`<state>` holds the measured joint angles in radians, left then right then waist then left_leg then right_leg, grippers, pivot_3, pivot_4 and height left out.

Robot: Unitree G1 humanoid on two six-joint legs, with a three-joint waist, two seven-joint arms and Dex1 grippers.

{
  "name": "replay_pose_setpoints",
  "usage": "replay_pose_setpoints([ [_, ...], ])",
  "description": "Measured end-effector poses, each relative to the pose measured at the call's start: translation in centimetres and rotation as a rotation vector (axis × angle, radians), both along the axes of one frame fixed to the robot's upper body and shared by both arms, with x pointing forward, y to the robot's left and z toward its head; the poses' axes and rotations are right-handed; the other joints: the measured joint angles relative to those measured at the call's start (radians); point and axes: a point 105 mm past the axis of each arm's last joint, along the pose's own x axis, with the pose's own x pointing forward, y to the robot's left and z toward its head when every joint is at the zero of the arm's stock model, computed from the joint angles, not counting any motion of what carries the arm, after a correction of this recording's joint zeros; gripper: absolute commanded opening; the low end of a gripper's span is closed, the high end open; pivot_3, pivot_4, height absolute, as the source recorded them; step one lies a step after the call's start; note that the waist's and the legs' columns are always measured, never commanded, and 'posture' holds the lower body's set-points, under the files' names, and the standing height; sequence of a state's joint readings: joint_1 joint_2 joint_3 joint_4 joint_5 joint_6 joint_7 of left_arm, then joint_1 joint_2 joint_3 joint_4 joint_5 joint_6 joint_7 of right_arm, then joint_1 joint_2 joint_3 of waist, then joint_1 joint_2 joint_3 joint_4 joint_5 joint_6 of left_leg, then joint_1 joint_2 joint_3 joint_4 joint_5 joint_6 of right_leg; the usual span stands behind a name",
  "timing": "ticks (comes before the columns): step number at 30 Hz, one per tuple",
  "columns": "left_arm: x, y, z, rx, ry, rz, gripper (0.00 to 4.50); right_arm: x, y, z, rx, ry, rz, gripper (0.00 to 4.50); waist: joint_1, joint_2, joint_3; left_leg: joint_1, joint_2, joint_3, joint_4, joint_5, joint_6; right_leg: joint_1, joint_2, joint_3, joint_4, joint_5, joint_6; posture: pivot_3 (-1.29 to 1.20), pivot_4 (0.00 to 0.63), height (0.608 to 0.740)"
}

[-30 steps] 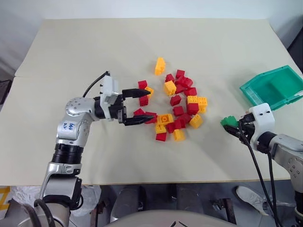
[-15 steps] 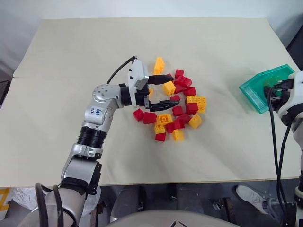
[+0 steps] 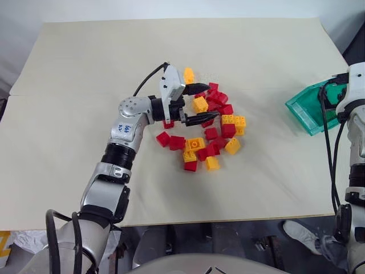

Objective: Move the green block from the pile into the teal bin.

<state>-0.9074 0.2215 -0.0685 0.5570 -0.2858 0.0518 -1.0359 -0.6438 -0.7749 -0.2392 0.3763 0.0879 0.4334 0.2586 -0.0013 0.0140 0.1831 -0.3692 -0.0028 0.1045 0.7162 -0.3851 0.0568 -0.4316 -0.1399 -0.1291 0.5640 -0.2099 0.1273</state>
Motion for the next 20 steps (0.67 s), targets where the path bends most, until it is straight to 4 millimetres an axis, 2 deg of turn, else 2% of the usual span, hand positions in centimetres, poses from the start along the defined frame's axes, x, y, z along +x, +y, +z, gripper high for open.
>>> replay_pose_setpoints([
  [6, -0.1, 4.9, 0.0, 0.006, -0.002, 0.100, 4.50, -1.7, 4.1, -0.5, 0.002, 0.059, 0.340, 4.48, -0.002, 0.000, 0.000, 0.000, 0.001, -0.004, 0.000, 0.000, 0.000, 0.000, 0.000, 0.000, 0.000, 0.000, 0.000, 0.00, 0.150, 0.740],
  [11, -1.9, 11.5, -1.5, 0.078, 0.040, 0.161, 4.50, -5.9, 7.9, -3.1, 0.049, 0.235, 0.805, 4.48, -0.001, 0.000, 0.000, 0.002, 0.000, -0.008, 0.001, 0.000, 0.000, 0.001, 0.000, 0.000, 0.000, 0.000, 0.000, 0.00, 0.150, 0.740],
  [14, -3.6, 16.0, -3.4, 0.109, 0.120, 0.244, 4.50, -8.0, 7.2, -4.3, 0.053, 0.328, 0.974, 4.48, -0.003, 0.001, 0.001, 0.002, 0.000, -0.008, 0.002, 0.000, 0.000, 0.002, 0.000, 0.001, 0.000, 0.000, 0.000, 0.00, 0.150, 0.740],
  [20, -5.6, 17.9, -4.7, 0.101, 0.177, 0.294, 4.50, -7.7, 5.8, -3.4, 0.002, 0.317, 1.055, 4.48, 0.000, 0.001, 0.001, 0.006, -0.001, -0.009, 0.004, 0.000, 0.000, 0.004, -0.005, 0.001, 0.006, 0.001, 0.000, 0.00, 0.150, 0.740],
])
